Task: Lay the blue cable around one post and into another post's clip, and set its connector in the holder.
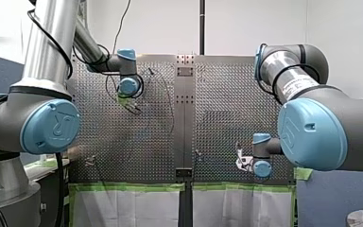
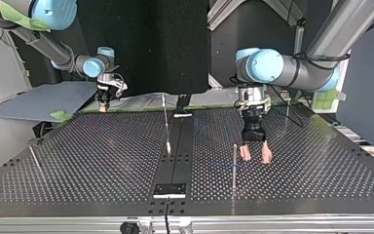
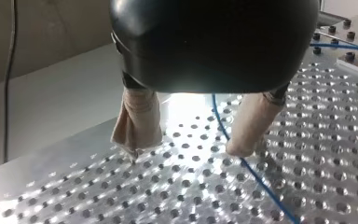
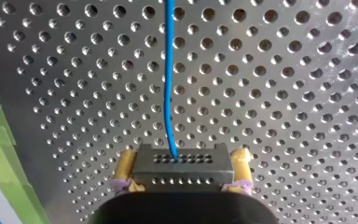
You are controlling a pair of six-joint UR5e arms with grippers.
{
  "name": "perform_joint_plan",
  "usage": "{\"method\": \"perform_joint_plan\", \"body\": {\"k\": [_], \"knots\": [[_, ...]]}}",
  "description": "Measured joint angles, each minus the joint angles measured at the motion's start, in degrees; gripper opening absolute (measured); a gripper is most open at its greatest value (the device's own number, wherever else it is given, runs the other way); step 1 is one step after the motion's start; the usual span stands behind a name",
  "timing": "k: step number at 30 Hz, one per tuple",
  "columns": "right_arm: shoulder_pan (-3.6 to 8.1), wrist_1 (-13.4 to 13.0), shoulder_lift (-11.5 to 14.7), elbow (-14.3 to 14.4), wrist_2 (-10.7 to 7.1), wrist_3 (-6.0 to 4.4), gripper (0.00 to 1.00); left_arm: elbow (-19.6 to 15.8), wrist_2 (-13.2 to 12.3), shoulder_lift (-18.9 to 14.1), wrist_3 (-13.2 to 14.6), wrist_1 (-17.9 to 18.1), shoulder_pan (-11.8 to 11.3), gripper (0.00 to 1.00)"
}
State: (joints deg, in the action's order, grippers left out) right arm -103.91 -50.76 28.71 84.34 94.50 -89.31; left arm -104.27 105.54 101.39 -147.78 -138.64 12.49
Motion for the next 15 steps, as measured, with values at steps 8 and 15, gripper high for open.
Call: {"method": "perform_joint_plan", "body": {"k": [8, 15], "knots": [[-0.02, 0.02, 0.0, -0.01, 0.0, 0.01, 0.03, 1.86, -1.76, 2.06, 1.25, -2.44, 0.62, 1.0], [-0.02, -0.09, 0.0, 0.0, 0.0, -0.04, 0.03, 2.22, -1.33, 2.53, 2.18, -2.83, 0.11, 1.0]]}}
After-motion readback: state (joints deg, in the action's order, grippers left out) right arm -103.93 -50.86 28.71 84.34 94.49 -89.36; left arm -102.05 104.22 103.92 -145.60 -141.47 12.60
